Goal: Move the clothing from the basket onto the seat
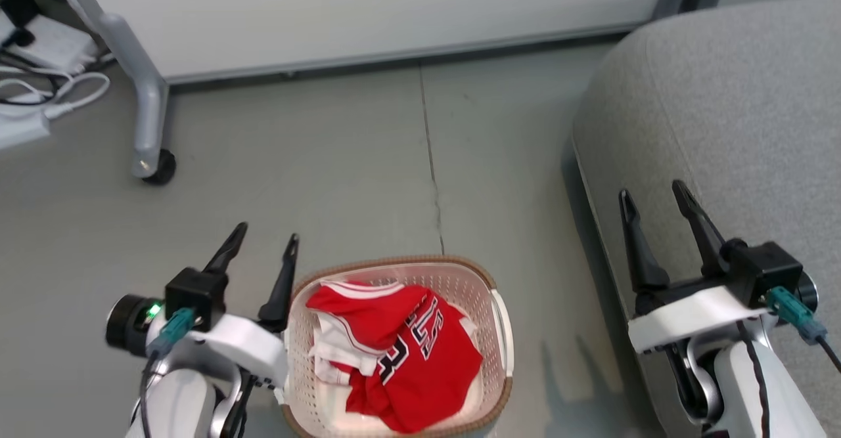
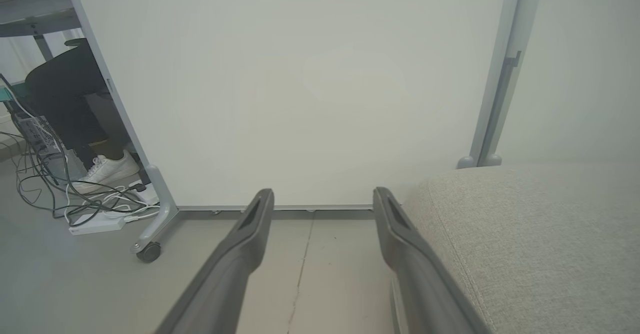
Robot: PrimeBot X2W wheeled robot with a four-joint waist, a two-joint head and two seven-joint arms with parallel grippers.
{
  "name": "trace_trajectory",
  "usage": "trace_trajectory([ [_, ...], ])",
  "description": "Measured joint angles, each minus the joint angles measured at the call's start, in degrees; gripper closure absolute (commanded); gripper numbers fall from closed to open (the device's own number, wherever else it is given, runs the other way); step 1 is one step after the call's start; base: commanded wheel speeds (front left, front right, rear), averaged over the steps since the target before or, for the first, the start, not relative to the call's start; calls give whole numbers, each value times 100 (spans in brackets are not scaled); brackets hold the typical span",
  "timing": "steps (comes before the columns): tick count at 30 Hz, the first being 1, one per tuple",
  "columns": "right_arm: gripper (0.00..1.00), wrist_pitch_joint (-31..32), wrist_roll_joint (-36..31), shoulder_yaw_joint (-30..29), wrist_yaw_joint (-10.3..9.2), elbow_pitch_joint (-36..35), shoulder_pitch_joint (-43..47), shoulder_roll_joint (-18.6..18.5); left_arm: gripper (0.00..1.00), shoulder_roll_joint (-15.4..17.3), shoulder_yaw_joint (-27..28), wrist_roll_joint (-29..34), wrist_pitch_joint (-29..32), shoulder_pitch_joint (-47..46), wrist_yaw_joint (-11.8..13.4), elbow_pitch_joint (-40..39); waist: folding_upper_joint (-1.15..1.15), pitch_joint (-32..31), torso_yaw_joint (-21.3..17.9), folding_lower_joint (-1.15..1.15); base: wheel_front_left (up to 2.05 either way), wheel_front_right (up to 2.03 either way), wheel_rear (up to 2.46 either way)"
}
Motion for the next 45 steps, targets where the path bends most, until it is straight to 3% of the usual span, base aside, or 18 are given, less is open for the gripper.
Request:
trace_trajectory([
  [8,0,-59,19,160,0,-441,-472,-1,0,-125,-561,275,33,-788,-341,565,0,1016,-295,0,0,0,0],
  [20,0,-135,266,231,0,-1144,-756,-11,0,18,-1475,933,134,-1893,-569,1948,0,2551,-926,0,0,0,0],
  [28,0,-154,492,368,0,-1611,-784,-12,0,308,-1797,1385,194,-2649,-557,3226,0,3386,-1379,0,0,0,0],
  [39,0,-158,687,503,0,-1817,-777,-11,0,542,-1891,1548,202,-3411,-258,4520,0,4021,-1891,0,0,0,0],
  [41,0,-158,689,510,0,-1833,-770,-12,100,534,-1909,1548,169,-3472,-230,4669,0,4057,-1924,0,0,0,0],
  [45,0,-158,713,520,0,-1839,-754,-12,100,498,-1924,1543,56,-3539,-197,4838,0,4048,-1921,0,0,0,0],
])
